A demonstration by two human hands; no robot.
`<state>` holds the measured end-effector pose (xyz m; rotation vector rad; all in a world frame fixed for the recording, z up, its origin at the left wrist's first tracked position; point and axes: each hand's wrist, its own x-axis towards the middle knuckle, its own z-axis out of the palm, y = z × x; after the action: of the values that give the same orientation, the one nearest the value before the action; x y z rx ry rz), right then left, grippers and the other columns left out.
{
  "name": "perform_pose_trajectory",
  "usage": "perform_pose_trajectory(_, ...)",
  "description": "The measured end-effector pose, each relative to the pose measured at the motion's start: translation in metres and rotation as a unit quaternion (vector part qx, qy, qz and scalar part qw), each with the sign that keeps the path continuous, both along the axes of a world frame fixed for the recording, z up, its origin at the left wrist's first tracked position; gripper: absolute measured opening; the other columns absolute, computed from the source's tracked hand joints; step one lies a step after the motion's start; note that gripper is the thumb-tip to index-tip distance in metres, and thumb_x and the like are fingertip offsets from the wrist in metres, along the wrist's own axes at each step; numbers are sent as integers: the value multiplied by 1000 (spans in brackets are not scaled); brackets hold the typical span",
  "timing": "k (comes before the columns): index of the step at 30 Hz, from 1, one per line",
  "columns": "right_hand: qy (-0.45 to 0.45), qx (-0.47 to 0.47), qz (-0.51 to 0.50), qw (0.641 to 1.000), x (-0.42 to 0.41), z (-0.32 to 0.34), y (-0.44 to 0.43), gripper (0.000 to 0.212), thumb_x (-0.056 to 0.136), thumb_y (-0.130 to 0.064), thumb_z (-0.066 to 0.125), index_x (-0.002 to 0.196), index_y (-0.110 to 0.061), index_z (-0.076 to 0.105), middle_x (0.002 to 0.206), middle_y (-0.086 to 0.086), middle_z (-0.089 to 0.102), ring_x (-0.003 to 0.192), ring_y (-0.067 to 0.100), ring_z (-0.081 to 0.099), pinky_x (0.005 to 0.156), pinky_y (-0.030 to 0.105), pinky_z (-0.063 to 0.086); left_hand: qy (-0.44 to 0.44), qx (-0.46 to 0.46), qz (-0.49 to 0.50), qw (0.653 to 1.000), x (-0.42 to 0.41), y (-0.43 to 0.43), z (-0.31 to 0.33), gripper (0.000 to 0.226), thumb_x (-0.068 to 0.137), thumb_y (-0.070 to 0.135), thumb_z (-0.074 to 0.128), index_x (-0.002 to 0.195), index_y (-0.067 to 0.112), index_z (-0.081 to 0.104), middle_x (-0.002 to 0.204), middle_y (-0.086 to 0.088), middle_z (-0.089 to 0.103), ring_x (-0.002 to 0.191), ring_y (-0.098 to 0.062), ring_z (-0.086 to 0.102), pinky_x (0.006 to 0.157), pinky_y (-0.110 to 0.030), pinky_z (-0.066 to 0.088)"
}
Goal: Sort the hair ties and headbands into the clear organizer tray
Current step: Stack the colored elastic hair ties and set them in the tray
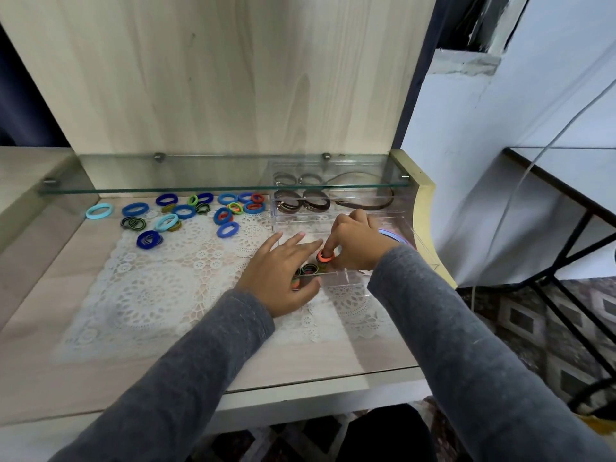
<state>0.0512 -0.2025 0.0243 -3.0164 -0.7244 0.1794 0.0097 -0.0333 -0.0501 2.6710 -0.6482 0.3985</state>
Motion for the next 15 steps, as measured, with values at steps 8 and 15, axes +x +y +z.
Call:
perform_pose_trajectory(8, 65, -79, -16, 995, -9, 14, 5, 38, 93, -25, 47, 128, -38, 56, 134, 5, 40, 129, 33, 24, 109, 45, 23, -31, -37, 0, 999, 2, 0, -5, 73, 85, 48, 56, 150, 28, 30, 147, 3, 46, 142, -8, 28, 119, -26, 1)
perform_pose_trajectory(15, 96, -108, -12, 989, -24, 22, 7, 36, 94, -27, 46, 128, -31, 58, 137, 7, 37, 132, 34, 21, 111, 47, 21, -45, -51, -13, 998, 1, 0, -8, 68, 83, 47, 56, 146, 30, 35, 142, 6, 51, 141, -8, 31, 118, -26, 3)
